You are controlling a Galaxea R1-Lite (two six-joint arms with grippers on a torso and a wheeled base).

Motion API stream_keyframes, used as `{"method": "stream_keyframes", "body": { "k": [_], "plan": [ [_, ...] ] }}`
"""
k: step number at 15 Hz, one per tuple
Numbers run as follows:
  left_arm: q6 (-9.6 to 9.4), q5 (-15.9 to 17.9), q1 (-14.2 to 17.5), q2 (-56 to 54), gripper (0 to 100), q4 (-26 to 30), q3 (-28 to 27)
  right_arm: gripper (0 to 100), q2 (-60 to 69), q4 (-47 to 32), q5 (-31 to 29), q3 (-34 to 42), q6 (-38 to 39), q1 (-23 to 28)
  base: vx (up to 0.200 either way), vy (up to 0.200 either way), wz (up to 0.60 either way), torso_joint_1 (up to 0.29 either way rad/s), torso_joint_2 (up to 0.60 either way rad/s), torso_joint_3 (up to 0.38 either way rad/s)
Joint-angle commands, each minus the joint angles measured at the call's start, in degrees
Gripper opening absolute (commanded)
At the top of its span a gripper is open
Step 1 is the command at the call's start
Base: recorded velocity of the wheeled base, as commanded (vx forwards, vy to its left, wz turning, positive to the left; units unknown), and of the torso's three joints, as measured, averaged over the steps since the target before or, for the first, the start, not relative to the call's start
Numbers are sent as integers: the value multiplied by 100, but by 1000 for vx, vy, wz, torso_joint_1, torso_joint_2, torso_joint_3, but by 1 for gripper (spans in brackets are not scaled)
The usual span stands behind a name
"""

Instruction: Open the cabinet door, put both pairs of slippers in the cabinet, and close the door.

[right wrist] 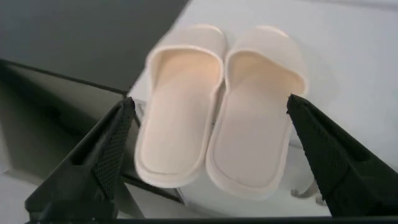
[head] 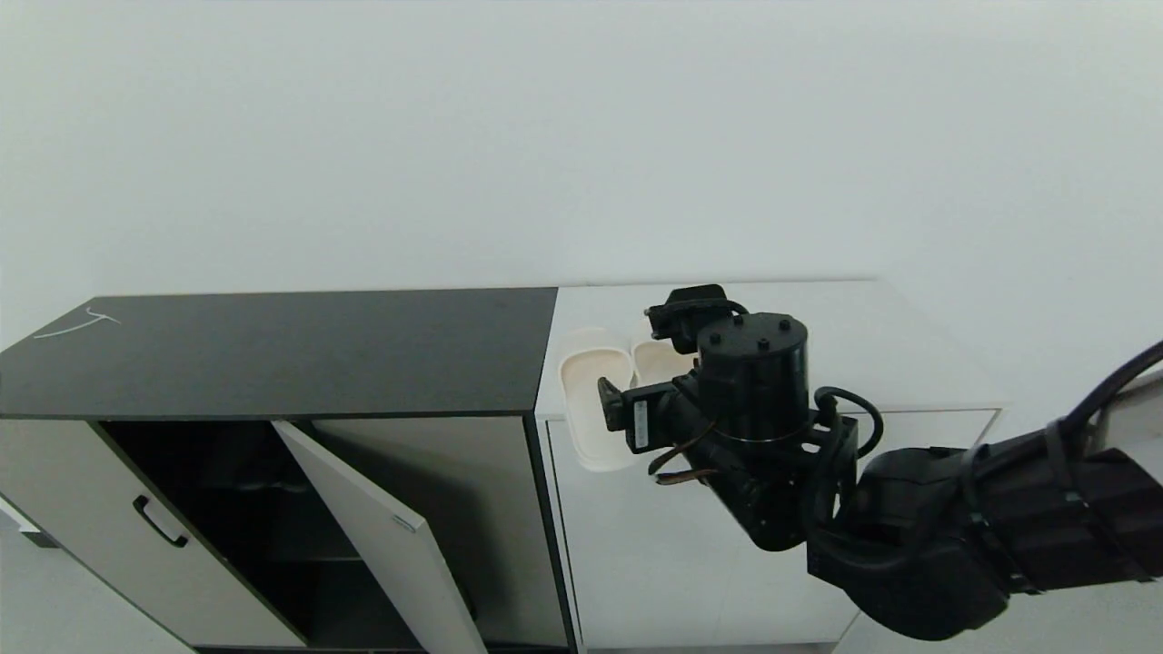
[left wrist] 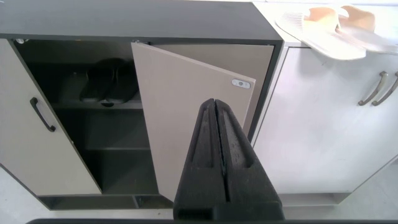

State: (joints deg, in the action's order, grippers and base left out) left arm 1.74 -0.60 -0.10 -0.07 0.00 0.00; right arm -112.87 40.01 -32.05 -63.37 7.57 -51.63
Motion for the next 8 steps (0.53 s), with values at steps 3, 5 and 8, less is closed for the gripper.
{"method": "stream_keyframes", "body": {
  "k": [3,5,8],
  "plan": [
    [1,-2,1,7,0,0,0,100,-719,-169,-337,-747,122,-14,0,0,0,0,0,0],
    [1,-2,1,7,0,0,0,100,-1255,-230,-504,-1231,113,4,0,0,0,0,0,0],
    [-7,-2,1,7,0,0,0,100,-1589,-345,-592,-1609,113,56,0,0,0,0,0,0]
  ]
}}
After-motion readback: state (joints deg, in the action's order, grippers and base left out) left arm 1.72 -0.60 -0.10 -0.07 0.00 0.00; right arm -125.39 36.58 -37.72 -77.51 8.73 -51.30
